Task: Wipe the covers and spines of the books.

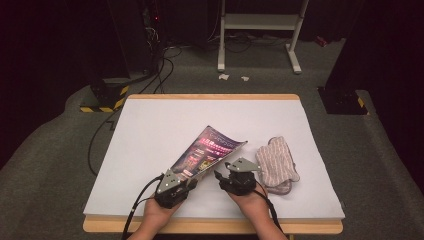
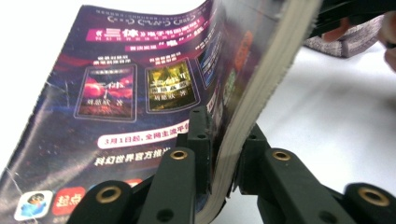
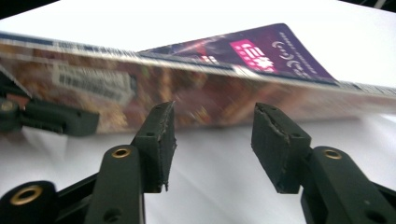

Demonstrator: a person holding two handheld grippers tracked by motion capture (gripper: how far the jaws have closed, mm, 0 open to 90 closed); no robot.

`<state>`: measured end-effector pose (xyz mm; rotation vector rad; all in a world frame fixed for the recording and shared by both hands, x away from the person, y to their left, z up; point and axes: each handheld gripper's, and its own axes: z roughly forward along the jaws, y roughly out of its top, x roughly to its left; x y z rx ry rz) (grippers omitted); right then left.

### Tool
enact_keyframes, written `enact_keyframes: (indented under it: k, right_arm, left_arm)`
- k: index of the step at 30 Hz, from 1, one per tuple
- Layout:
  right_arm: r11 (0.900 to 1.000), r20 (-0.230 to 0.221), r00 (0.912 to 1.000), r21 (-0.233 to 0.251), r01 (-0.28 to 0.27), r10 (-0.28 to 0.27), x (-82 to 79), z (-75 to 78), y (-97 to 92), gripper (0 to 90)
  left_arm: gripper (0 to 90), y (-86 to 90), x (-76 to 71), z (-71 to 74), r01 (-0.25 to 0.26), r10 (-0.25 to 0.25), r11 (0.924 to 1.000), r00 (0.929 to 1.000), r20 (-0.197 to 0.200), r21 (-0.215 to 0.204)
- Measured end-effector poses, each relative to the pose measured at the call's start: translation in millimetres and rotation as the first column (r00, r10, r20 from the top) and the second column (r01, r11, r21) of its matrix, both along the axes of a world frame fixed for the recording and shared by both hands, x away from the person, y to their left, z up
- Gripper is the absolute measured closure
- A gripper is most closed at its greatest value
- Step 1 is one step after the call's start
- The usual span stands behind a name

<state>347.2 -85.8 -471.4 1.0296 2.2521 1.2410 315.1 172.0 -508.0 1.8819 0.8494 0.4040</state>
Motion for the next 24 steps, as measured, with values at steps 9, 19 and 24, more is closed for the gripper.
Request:
enact_keyframes:
  k: [9,19,24]
  right_arm:
    - [0.984,0.055,0.9839,-0.044,0.173,-0.17,-0.3,13.0,-58.2,42.2]
    - [0.9216,-0.003,0.9234,-0.064,0.383,-0.384,9.1,9.8,-129.8,27.2]
    - [0.9123,-0.079,0.909,-0.046,0.407,-0.409,16.9,-1.7,-140.3,25.1]
  left_arm:
    - [82.2,3.9,7.6,4.6,0.028,-0.028,0.9993,0.9994,0.018,-0.025]
    - [81.8,-0.5,13.5,1.9,0.031,-0.03,0.9987,0.9994,0.015,-0.041]
    - [81.4,-1.2,14.0,0.3,0.032,-0.032,0.9983,0.9994,0.011,-0.048]
